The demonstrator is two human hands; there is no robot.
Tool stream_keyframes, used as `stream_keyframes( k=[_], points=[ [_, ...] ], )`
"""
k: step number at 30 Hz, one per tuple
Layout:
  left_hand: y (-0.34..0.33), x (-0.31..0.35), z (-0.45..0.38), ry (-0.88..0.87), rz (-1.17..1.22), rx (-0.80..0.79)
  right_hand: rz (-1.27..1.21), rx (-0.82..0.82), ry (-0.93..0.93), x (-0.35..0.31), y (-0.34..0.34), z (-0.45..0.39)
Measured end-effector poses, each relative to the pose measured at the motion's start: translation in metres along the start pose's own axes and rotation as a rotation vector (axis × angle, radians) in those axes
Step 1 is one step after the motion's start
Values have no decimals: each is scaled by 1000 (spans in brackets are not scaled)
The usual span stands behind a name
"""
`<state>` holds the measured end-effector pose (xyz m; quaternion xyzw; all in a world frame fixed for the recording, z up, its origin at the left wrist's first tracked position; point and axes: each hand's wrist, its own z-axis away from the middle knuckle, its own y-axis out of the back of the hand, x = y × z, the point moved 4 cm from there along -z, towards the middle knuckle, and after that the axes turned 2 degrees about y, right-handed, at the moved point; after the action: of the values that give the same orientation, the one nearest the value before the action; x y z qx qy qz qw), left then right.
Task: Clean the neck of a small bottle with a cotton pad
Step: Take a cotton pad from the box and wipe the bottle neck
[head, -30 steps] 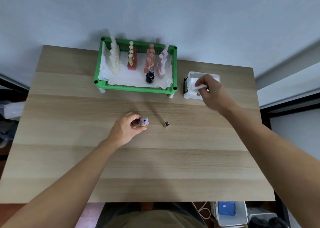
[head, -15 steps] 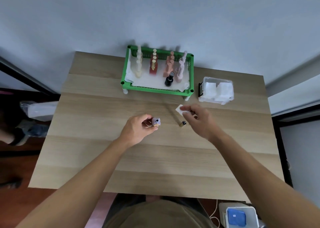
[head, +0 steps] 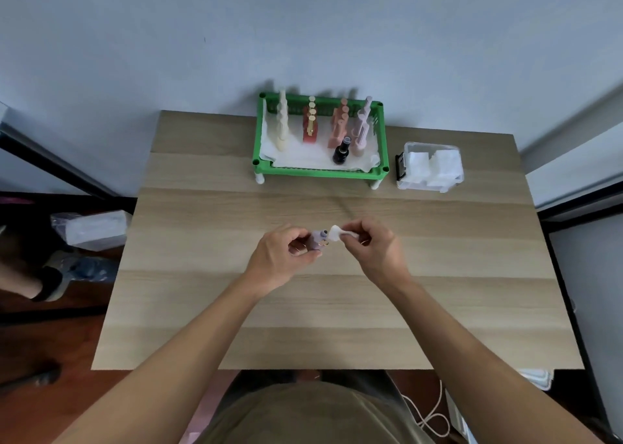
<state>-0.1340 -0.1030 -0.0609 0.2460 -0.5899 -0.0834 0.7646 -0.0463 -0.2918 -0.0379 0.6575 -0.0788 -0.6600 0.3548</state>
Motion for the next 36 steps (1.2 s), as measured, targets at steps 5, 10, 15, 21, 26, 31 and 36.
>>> stream_keyframes(
  k=[5,10,15,21,26,31,36],
  points=[
    [4,4,7,-27,17,37,-2,45,24,-7,-5,14],
    [9,7,13,-39,1,44,75,82,158,-19,-5,29],
    [13,15,19,-72,-13,42,83,134,300,-29,-4,43],
    [17,21,22,-84,-39,72,76,154,406,-39,-4,51],
    [19,24,21,-89,-98,92,92,131,449,-46,-10,56],
    [20,27,19,-101,-151,99,109,117,479,-47,-13,57],
    [18,30,16,-108,-159,80,149,108,525,-46,-10,56]
  ],
)
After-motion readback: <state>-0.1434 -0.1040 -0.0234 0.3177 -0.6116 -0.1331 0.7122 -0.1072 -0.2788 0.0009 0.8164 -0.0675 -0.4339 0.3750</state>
